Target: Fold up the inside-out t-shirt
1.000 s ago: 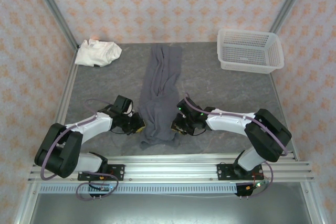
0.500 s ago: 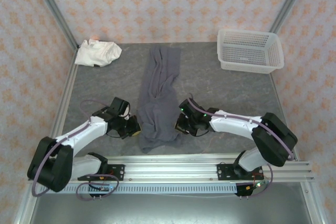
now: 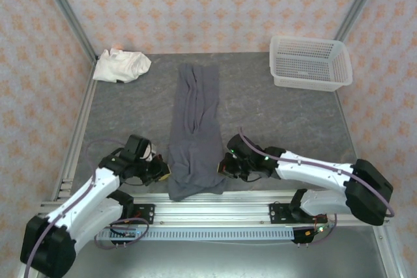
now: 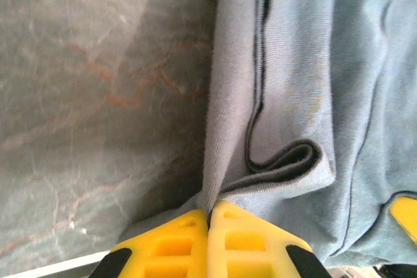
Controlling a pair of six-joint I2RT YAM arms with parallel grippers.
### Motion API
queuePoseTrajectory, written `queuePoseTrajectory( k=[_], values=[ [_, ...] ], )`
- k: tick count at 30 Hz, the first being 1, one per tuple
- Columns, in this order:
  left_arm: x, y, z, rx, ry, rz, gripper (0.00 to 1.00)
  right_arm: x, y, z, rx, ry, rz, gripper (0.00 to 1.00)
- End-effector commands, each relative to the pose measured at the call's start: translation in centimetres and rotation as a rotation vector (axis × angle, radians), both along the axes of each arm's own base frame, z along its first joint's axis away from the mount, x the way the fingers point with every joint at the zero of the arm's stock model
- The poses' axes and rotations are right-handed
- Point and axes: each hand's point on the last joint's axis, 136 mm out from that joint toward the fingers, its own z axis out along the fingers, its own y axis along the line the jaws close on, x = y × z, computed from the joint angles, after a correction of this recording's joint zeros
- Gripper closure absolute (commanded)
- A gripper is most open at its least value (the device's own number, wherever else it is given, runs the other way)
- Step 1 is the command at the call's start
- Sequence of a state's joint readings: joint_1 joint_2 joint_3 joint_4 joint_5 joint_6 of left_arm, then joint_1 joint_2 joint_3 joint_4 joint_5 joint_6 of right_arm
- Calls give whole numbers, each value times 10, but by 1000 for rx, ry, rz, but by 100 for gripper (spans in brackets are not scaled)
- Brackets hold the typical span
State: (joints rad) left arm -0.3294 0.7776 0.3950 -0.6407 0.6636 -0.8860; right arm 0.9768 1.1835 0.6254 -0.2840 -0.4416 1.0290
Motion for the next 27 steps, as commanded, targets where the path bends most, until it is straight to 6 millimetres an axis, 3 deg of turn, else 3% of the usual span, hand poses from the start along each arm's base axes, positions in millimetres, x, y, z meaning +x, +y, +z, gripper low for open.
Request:
queuePoseTrajectory(
  k=[1, 6, 10, 13, 18, 21, 27],
  values=[
    [-1, -2, 25, -59, -17, 78, 100, 11, -2, 31, 50, -80, -61, 100],
    [47, -3, 66, -28, -128, 131, 100, 62, -11, 89, 46, -284, -202, 100],
    [104, -2, 90, 51, -207, 136, 100, 114, -13, 118, 71, -377, -305, 100],
    [153, 5, 98, 78, -237, 190, 100, 157, -13, 122, 29, -376, -350, 100],
    [229, 19, 99, 79, -293, 276, 100, 236, -18, 111, -19, -320, -458, 100],
    [269, 13, 99, 62, -316, 260, 100, 275, -15, 101, -28, -310, -461, 100],
    [325, 8, 101, 45, -348, 273, 100, 338, -2, 107, 10, -338, -443, 100]
  ],
)
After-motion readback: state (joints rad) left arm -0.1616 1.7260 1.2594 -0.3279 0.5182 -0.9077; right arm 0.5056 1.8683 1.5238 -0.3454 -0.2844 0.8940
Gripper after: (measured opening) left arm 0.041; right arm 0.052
